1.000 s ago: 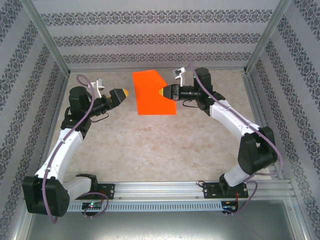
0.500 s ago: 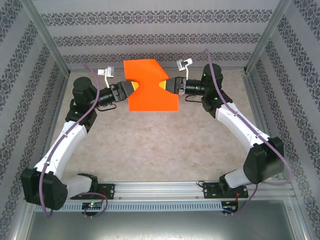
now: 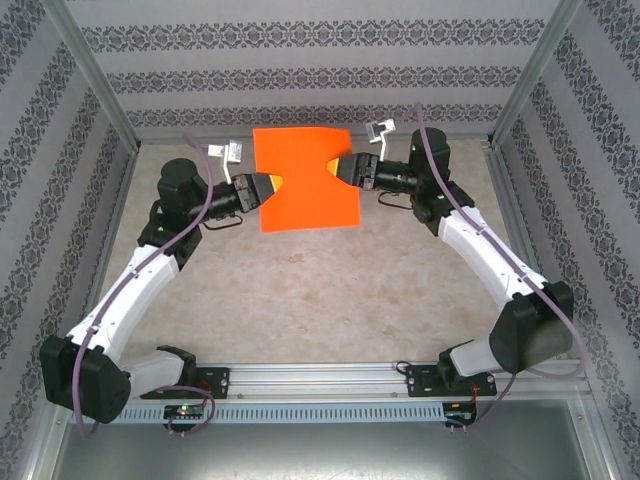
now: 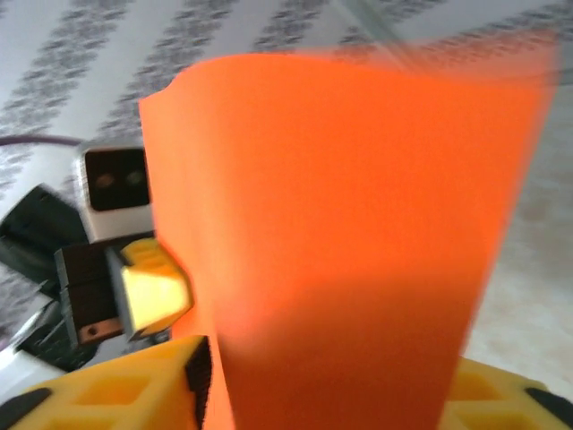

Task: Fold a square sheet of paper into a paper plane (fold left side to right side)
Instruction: Place a square sheet of paper at the center of the table, then first fold in half a square sheet of paper at the center of the table.

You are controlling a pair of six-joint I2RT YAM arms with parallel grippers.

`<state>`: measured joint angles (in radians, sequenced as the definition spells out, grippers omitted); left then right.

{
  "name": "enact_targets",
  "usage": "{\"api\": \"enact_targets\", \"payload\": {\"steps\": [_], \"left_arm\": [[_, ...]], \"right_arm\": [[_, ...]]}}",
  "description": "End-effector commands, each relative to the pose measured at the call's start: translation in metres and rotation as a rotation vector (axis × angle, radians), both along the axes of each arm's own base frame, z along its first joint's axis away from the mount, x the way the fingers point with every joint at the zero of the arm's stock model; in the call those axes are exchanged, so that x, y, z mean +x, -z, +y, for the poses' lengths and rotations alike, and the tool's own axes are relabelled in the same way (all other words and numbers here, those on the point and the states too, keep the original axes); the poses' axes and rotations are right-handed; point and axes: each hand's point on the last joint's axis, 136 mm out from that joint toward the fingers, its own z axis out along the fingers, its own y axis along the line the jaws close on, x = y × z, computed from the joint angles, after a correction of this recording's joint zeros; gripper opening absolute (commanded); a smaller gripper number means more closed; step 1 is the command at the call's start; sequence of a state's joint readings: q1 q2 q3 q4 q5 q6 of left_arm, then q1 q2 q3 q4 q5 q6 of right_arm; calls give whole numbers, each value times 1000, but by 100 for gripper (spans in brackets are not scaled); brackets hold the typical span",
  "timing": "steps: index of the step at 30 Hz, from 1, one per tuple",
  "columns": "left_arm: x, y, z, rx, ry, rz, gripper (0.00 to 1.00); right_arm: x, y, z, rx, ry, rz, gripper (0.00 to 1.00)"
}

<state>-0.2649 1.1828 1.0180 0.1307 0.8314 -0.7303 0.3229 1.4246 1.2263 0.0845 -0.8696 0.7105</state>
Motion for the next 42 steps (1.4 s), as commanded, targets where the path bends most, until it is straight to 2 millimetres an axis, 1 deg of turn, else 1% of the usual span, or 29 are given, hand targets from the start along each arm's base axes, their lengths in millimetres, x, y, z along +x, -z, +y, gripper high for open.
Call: {"api": "enact_targets", "payload": {"steps": [1, 3, 5, 8, 9, 10, 11, 12, 14, 15, 16, 17, 18, 20, 23, 27, 29, 35, 37, 39, 42], "left_arm": [[11, 62, 3, 126, -54, 121, 0], [20, 93, 4, 172, -71, 193, 0], [30, 128, 5, 211, -88, 274, 0], [40, 180, 5, 269, -98, 394, 0], [43, 196, 5, 288, -101, 430, 0], [46, 216, 5, 313, -102, 471, 0], [47, 234, 4, 331, -103, 504, 0], [49, 246, 3, 345, -101, 524, 0], [50, 273, 2, 381, -96, 577, 0], [51, 281, 3, 398, -97, 589, 0], [50, 290, 4, 425, -104, 610, 0], [50, 297, 7, 457, -115, 631, 0], [49, 301, 8, 482, -121, 643, 0], [48, 305, 8, 502, -122, 653, 0], [46, 307, 10, 509, -132, 657, 0], [48, 308, 8, 495, -136, 657, 0], [48, 308, 7, 493, -133, 660, 0], [46, 305, 4, 495, -121, 664, 0], [46, 304, 3, 494, -118, 663, 1], [46, 302, 0, 487, -113, 663, 3], [46, 297, -5, 473, -95, 661, 7]], "right_arm": [[13, 39, -32, -211, 173, -18, 62], [20, 62, -53, -325, 267, -1, 72], [23, 86, -72, -442, 335, 14, 80], [27, 115, -93, -549, 400, 54, 84], [27, 123, -96, -565, 411, 68, 85], [27, 133, -98, -576, 415, 84, 85], [26, 144, -97, -578, 416, 109, 82], [26, 151, -96, -570, 415, 130, 80], [25, 170, -86, -521, 388, 190, 68], [25, 179, -80, -499, 379, 220, 62], [25, 189, -73, -479, 368, 256, 53], [25, 199, -66, -461, 357, 285, 46], [25, 206, -61, -455, 351, 304, 42], [24, 221, -49, -456, 335, 329, 39], [28, 236, -35, -472, 302, 359, 31], [32, 256, -18, -497, 262, 405, 24], [35, 267, -15, -510, 262, 430, 20], [42, 294, -13, -531, 271, 486, 14], [43, 302, -10, -540, 254, 509, 13], [42, 311, -10, -560, 243, 535, 10], [40, 323, -12, -581, 245, 559, 8]]}}
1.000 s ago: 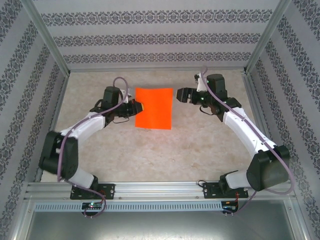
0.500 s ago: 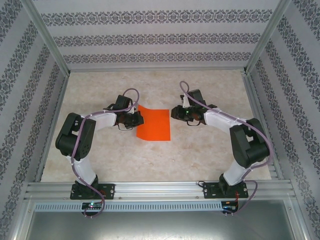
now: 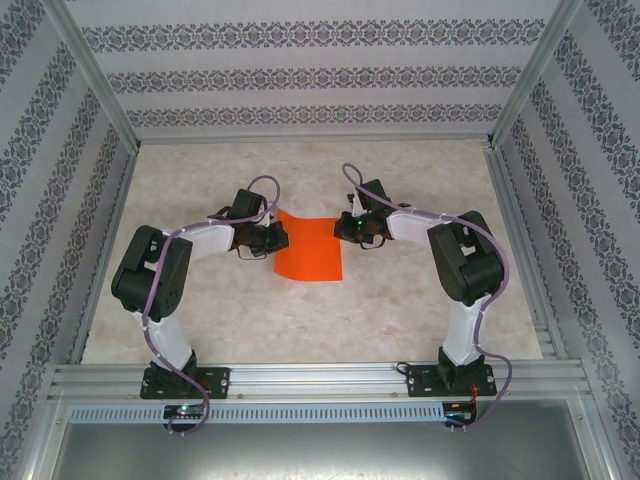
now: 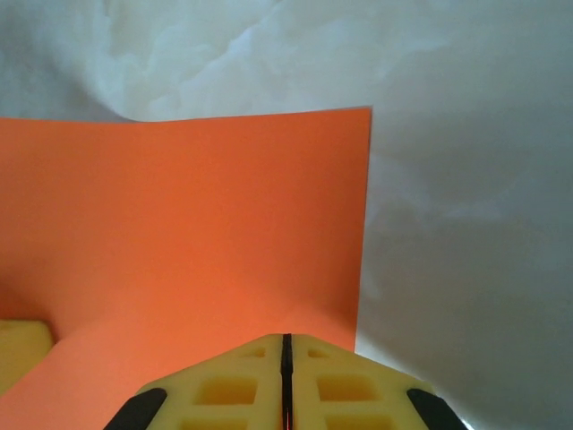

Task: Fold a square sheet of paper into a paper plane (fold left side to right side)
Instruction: First fold in half a square sheet of paper at the center of the table.

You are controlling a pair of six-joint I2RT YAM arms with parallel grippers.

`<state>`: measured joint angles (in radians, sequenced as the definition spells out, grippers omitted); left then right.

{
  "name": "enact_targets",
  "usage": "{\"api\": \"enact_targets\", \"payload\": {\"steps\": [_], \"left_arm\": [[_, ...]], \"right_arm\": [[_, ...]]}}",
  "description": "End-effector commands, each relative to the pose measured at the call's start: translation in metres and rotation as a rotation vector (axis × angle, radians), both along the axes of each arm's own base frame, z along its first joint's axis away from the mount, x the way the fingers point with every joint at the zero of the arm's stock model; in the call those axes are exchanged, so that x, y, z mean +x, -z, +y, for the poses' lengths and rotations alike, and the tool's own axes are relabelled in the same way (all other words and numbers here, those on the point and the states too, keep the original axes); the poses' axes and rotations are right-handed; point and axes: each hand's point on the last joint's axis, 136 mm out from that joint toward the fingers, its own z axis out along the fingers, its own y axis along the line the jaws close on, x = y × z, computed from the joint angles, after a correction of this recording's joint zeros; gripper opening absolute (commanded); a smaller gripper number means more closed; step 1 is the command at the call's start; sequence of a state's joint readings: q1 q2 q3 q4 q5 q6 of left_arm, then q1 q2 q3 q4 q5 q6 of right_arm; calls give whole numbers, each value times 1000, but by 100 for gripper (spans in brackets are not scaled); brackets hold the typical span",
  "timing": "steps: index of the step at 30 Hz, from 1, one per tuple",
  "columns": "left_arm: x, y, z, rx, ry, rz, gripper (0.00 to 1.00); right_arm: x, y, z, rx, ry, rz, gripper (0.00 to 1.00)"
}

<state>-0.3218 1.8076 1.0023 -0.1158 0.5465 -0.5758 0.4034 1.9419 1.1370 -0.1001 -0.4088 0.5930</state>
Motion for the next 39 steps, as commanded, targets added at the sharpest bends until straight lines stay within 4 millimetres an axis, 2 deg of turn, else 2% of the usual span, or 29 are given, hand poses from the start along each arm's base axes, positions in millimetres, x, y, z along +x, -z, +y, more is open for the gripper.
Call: {"api": "enact_targets", "payload": {"steps": [1, 3, 7, 13, 16, 18, 21, 25, 30, 35, 39], "left_arm": [[2, -16, -12, -24, 32, -17, 9], [2, -23, -16, -37, 38, -25, 15], [3, -46, -26, -80, 54, -59, 35], [5, -77, -42, -168, 75, -90, 53], [5, -85, -54, -215, 98, -97, 65], [4, -88, -64, -240, 120, -94, 67], [6, -83, -78, -254, 139, -85, 69], [9, -70, -85, -253, 134, -66, 69], [13, -61, -89, -249, 123, -54, 63], [14, -55, -85, -217, 111, -54, 53], [15, -53, -84, -207, 102, -56, 45]], "right_arm": [[-2, 9, 2, -8, -9, 35, 8], [-4, 16, 2, -12, -14, 59, 8], [-11, 29, -3, -51, -21, 96, 7], [-20, 43, -15, -125, -31, 115, 8], [-22, 45, -17, -121, -27, 113, 7], [-23, 45, -16, -100, -26, 106, 8], [-21, 43, -14, -58, -21, 99, 8], [-16, 34, -10, 8, -6, 83, 11], [2, 5, -9, 154, 30, 26, 22], [17, -32, -20, 239, 72, -33, 37], [13, -54, -19, 310, 72, -51, 47]]}}
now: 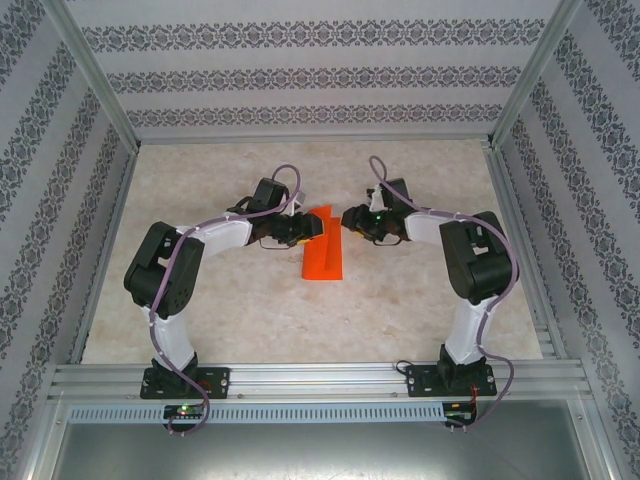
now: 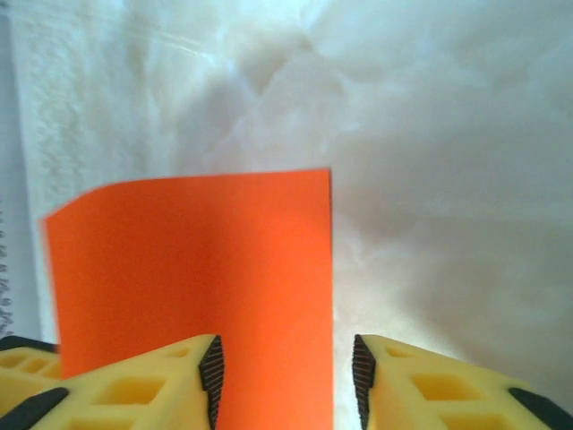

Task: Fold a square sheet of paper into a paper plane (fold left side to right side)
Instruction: First fold in half a square sheet of paper at the center of the table.

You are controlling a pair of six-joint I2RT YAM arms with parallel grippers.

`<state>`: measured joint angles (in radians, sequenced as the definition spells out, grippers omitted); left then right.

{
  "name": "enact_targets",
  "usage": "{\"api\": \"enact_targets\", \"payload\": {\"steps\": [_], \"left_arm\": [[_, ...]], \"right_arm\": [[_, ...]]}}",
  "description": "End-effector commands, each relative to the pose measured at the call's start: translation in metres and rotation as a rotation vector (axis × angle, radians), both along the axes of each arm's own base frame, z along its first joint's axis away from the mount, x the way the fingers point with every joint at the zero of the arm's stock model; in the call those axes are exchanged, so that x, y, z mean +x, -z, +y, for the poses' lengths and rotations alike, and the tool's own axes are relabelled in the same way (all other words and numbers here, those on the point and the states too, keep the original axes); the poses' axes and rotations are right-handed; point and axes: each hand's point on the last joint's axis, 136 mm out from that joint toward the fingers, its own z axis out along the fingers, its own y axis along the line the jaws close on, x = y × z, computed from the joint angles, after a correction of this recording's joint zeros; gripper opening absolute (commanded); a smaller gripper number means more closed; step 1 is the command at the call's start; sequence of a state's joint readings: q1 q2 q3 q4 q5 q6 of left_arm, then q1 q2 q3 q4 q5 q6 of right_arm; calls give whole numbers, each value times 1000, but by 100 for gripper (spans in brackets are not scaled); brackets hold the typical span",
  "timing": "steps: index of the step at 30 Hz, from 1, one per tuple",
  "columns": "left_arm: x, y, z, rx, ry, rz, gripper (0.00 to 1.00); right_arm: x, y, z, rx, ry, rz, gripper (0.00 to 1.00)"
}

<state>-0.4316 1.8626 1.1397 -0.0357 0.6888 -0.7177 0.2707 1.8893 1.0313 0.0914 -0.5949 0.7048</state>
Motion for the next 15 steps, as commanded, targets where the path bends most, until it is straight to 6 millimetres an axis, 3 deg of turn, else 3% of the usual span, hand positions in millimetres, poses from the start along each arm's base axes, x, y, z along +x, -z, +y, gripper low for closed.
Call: {"api": "enact_targets", "payload": {"steps": [1, 9, 15], "left_arm": [[8, -6, -7, -1, -2, -41, 44], [10, -6, -7, 6, -10, -45, 31], [11, -3, -7, 13, -12, -41, 25]], "right_arm": [[-6, -32, 10, 99, -21, -45, 47], [-28, -55, 22, 362, 7, -37, 48], [-44, -60, 38, 425, -24, -30, 48]]}}
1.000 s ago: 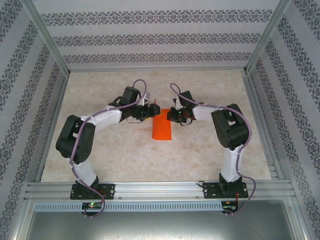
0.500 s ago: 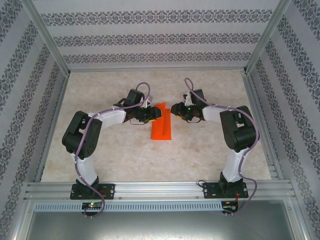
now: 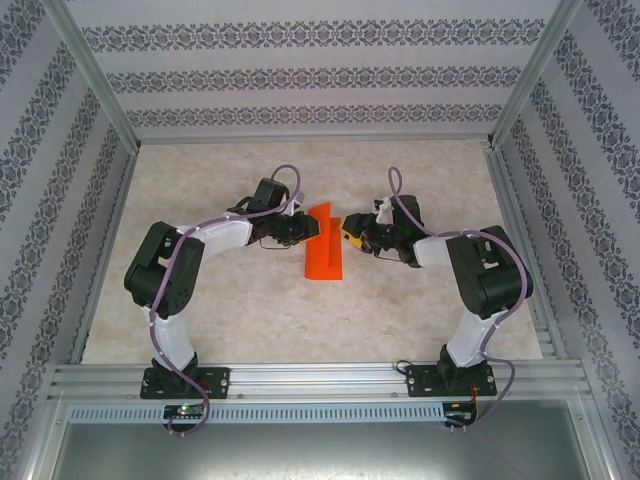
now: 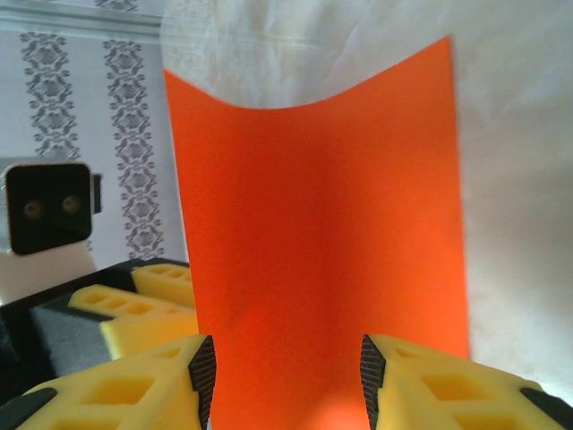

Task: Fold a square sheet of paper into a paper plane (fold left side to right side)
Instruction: First fold in half a square sheet of paper at the center of the table.

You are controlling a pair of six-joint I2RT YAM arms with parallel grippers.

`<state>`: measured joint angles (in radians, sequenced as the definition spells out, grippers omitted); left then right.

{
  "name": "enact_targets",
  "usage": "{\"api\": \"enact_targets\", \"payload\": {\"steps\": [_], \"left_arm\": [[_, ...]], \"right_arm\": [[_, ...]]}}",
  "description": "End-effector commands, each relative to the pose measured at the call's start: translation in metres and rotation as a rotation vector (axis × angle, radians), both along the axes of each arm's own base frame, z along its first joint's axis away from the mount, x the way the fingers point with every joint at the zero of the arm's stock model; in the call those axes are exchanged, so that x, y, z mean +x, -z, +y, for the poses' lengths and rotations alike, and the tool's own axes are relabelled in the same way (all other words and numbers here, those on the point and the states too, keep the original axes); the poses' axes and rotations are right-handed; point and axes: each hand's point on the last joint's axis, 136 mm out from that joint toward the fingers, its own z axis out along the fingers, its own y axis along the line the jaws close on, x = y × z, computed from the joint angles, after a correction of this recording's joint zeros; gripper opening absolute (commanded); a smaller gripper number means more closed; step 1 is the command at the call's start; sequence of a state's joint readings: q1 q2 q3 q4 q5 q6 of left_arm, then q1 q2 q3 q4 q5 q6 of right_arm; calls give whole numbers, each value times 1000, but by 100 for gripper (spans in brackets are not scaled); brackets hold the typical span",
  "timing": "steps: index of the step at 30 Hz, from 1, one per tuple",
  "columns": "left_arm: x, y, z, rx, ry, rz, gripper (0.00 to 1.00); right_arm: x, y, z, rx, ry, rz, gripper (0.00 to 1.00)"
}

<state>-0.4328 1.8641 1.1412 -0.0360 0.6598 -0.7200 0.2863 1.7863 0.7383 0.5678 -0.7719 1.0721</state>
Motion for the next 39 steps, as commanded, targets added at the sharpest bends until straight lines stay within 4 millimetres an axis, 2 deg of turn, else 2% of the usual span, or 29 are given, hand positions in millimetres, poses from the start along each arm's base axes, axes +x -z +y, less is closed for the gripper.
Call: {"api": "enact_targets", "payload": {"steps": [1, 10, 15, 23, 25, 28, 33, 36, 39], "left_arm": [[7, -6, -9, -5, 8, -35, 25], [6, -6, -10, -7, 11, -31, 23], [6, -5, -10, -7, 10, -29, 23], [5, -10, -10, -5, 14, -39, 24], [4, -13, -8, 4, 13, -47, 26], [2, -19, 0, 47, 0, -65, 37], [-4, -24, 25, 163, -53, -89, 54], [-7, -19, 30, 187, -63, -71, 59], [-8, -4, 28, 194, -64, -25, 62]], "right_arm": [[-5, -33, 23, 91, -58, -84, 48], [-12, -25, 37, 85, -76, -49, 45], [-15, -24, 41, 60, -95, -48, 29], [-17, -10, 32, -47, -100, -39, 4], [-17, -7, 31, -84, -106, -42, 0], [-17, -4, 27, -138, -117, -49, 0], [-15, 6, 21, -214, -121, -49, 0], [-14, 11, 19, -237, -121, -43, 0], [-13, 17, 18, -258, -121, -38, 0]]}}
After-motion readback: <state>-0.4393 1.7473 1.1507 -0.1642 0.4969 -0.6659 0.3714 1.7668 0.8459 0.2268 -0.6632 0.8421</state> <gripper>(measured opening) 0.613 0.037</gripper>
